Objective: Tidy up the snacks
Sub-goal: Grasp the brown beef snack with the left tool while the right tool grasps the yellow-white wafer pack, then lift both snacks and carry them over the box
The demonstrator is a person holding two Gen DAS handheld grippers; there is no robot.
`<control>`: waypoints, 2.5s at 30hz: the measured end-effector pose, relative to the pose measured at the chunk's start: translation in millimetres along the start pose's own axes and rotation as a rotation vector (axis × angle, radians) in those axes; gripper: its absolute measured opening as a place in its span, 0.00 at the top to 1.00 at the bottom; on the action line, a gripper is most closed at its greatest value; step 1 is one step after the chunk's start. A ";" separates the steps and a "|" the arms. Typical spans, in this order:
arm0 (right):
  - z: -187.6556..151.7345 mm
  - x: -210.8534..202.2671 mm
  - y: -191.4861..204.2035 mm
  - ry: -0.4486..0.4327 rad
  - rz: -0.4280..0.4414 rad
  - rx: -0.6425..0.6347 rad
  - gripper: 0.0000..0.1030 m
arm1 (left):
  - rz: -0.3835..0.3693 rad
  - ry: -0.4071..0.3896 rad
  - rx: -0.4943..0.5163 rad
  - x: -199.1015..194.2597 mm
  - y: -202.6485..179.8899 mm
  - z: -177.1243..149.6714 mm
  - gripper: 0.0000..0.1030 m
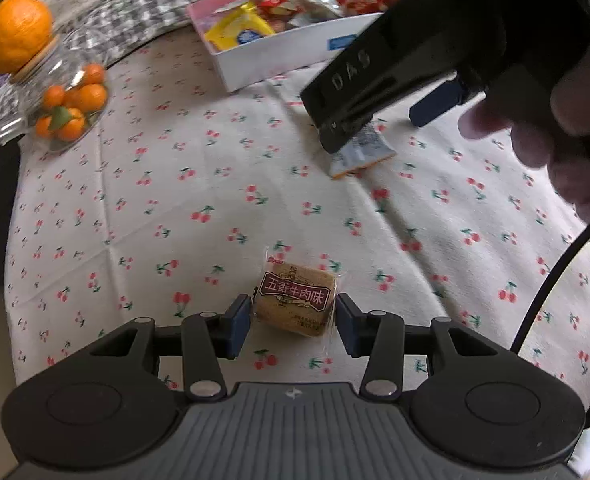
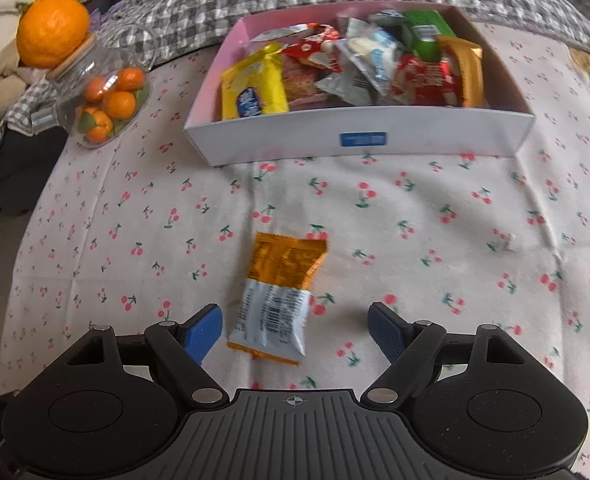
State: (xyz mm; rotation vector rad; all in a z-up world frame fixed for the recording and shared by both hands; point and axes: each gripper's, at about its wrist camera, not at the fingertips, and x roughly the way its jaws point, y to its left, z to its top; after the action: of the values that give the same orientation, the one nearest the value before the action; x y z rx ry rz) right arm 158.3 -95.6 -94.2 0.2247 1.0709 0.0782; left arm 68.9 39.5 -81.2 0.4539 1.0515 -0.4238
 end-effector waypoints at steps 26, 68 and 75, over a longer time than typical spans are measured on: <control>-14.5 -0.4 18.4 -0.057 -0.162 -0.303 0.57 | 0.018 0.012 -0.054 9.4 6.6 6.6 0.59; -8.5 -62.3 -59.4 -0.071 -0.051 -0.069 0.57 | -0.003 -0.070 -0.236 6.2 -1.8 58.1 0.60; 29.5 -82.5 -68.9 -0.140 0.039 0.056 0.57 | 0.018 -0.115 -0.293 5.3 0.9 97.3 0.60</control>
State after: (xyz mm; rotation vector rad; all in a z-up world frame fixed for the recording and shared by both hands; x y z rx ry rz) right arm 141.6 -181.2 -24.8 0.2972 0.9302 0.0667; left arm 142.2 -13.5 -44.8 0.1759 0.9782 -0.2706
